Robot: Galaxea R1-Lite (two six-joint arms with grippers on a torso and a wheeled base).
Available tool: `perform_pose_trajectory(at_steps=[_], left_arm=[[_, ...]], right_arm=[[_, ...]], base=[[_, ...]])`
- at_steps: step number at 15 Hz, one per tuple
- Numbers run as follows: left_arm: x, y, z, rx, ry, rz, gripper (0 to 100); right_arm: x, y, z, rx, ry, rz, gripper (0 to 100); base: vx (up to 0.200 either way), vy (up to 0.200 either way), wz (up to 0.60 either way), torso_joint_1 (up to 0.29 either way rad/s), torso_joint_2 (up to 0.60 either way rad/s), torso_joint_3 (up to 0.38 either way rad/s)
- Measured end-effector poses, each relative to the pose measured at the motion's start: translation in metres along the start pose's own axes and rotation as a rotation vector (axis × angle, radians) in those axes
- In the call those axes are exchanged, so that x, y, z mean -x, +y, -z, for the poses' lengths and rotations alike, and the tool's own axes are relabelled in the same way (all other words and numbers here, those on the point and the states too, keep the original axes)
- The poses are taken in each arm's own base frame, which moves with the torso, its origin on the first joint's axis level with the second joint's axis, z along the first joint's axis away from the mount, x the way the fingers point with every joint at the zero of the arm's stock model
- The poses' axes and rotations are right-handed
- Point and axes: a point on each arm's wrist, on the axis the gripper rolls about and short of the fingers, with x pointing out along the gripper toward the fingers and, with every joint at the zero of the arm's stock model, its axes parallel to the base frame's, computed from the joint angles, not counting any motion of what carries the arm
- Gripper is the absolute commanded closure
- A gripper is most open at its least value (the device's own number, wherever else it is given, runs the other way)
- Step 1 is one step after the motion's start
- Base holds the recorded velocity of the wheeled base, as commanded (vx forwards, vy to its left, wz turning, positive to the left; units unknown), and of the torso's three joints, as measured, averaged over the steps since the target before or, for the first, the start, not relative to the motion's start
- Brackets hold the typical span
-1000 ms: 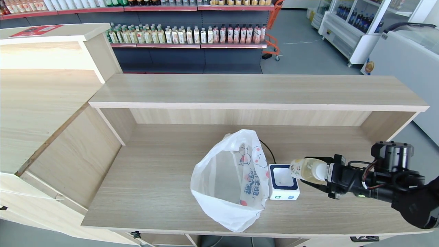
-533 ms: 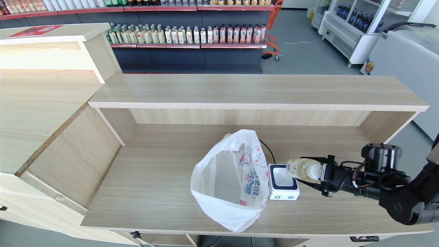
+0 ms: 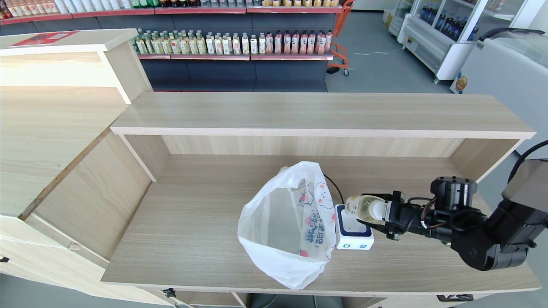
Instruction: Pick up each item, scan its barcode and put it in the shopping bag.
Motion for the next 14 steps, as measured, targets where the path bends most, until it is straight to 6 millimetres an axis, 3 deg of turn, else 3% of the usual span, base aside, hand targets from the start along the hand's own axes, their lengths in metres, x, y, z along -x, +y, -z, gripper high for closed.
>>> perform_pose_trajectory(at_steps=[11, 14], left_arm=[[0.0000, 0.0000, 0.0000, 0.000, 0.000, 0.000, 0], [0.0000, 0.0000, 0.0000, 0.000, 0.000, 0.000, 0]], right_arm=[[-0.0125, 0.0033, 0.0069, -0.001, -0.021, -0.006, 100], [-0.0083, -0.0049, -0.0001, -0.109, -0.034, 0.028, 100]], base=[[0.000, 0.000, 0.00, 0.000, 0.00, 0.000], [0.000, 0.000, 0.00, 0.000, 0.00, 0.000]])
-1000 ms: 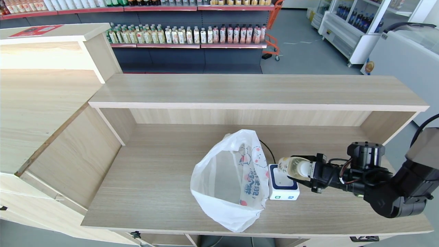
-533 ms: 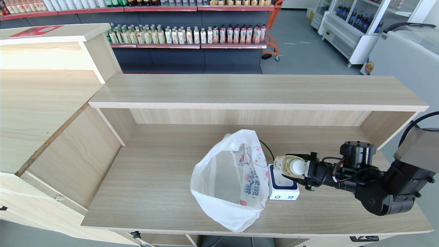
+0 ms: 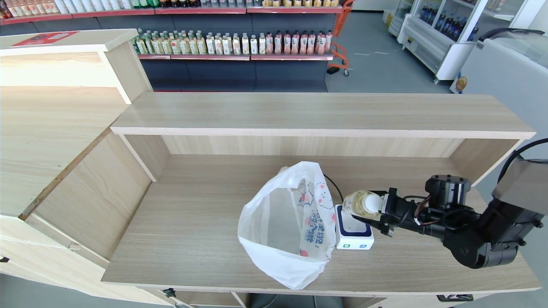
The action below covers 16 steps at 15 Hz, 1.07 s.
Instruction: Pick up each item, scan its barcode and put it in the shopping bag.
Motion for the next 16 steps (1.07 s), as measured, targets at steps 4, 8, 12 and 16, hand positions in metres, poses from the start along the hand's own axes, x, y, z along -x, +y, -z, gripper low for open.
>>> perform_pose_trajectory(at_steps=[4, 8, 12, 16], left_arm=[[0.000, 0.000, 0.000, 0.000, 0.000, 0.000, 0], [0.000, 0.000, 0.000, 0.000, 0.000, 0.000, 0], [0.000, 0.000, 0.000, -0.003, 0.000, -0.001, 0], [0.000, 0.000, 0.000, 0.000, 0.000, 0.000, 0]], right_arm=[[0.023, -0.025, -0.040, -0.226, -0.078, 0.093, 100], [0.070, -0.013, -0.080, -0.534, -0.049, 0.179, 100], [0.091, 0.014, -0.101, -0.769, -0.014, 0.214, 100], [0.090, 0.014, -0.102, -0.903, 0.002, 0.254, 100]], base=[[0.000, 0.000, 0.00, 0.000, 0.00, 0.000], [0.000, 0.000, 0.00, 0.000, 0.00, 0.000], [0.000, 0.000, 0.00, 0.000, 0.00, 0.000], [0.000, 0.150, 0.00, -0.003, 0.00, 0.002]])
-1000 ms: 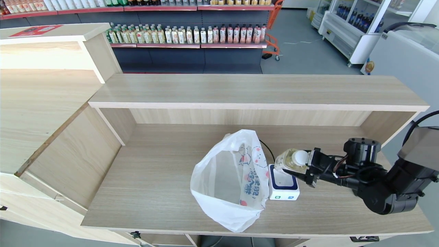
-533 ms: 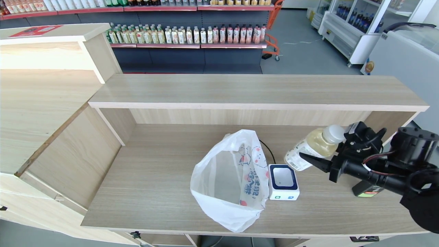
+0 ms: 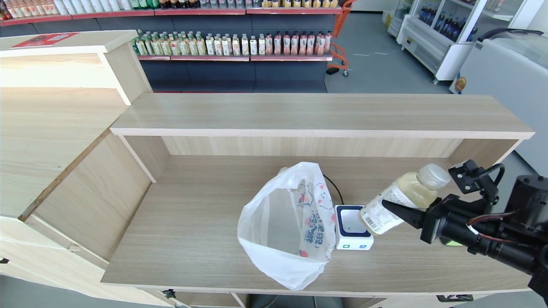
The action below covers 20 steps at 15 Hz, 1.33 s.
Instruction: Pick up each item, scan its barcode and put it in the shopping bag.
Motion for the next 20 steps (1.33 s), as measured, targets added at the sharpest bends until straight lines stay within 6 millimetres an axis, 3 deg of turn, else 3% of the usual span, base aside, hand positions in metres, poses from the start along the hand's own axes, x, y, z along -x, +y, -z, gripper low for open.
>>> perform_pose_trajectory(at_steps=[3, 7, 15, 20], left_arm=[[0.000, 0.000, 0.000, 0.000, 0.000, 0.000, 0], [0.000, 0.000, 0.000, 0.000, 0.000, 0.000, 0], [0.000, 0.000, 0.000, 0.000, 0.000, 0.000, 0], [0.000, 0.000, 0.000, 0.000, 0.000, 0.000, 0]], right_arm=[[-0.014, 0.000, -0.002, -0.049, -0.004, 0.016, 100], [-0.046, -0.001, -0.002, -0.043, -0.009, -0.007, 100], [-0.095, -0.003, 0.041, -0.085, 0.110, 0.022, 100], [-0.142, -0.005, 0.053, -0.048, 0.087, 0.008, 100]], base=[[0.000, 0.200, 0.00, 0.014, 0.01, -0.002], [0.000, 0.000, 0.00, 0.000, 0.00, 0.000], [0.000, 0.000, 0.00, 0.000, 0.00, 0.000], [0.000, 0.000, 0.00, 0.000, 0.00, 0.000]])
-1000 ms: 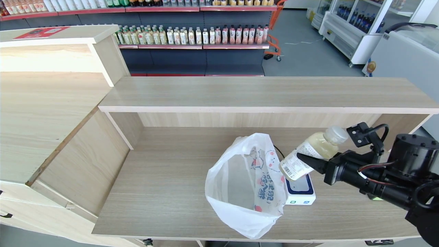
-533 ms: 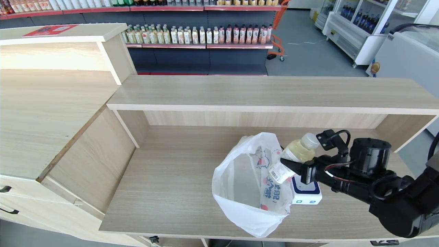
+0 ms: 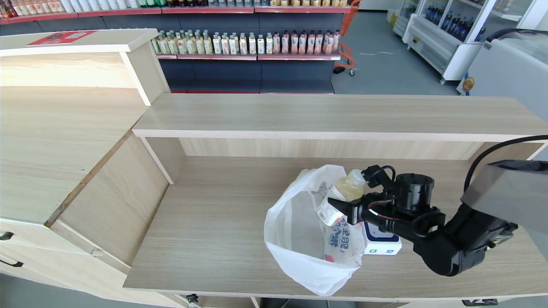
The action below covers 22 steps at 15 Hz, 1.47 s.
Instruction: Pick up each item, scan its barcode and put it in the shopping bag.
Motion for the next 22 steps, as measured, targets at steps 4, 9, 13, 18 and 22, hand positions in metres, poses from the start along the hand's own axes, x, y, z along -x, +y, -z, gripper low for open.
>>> perform_pose_trajectory(at_steps=[4, 9, 13, 18, 22], left_arm=[[0.000, 0.000, 0.000, 0.000, 0.000, 0.000, 0], [0.000, 0.000, 0.000, 0.000, 0.000, 0.000, 0], [0.000, 0.000, 0.000, 0.000, 0.000, 0.000, 0], [0.000, 0.000, 0.000, 0.000, 0.000, 0.000, 0], [0.000, 0.000, 0.000, 0.000, 0.000, 0.000, 0]], right_arm=[[-0.034, -0.003, 0.016, 0.115, 0.001, 0.062, 100], [-0.059, 0.005, 0.037, 0.202, 0.002, 0.031, 100], [-0.061, 0.009, 0.040, 0.185, 0.003, 0.019, 0], [-0.026, 0.018, -0.004, -0.065, 0.006, 0.023, 0], [0.046, 0.026, -0.051, -0.159, -0.020, 0.051, 0]], base=[[0.000, 0.000, 0.00, 0.000, 0.00, 0.000], [0.000, 0.000, 0.00, 0.000, 0.00, 0.000], [0.000, 0.000, 0.00, 0.000, 0.00, 0.000], [0.000, 0.000, 0.00, 0.000, 0.00, 0.000], [0.000, 0.000, 0.00, 0.000, 0.00, 0.000]])
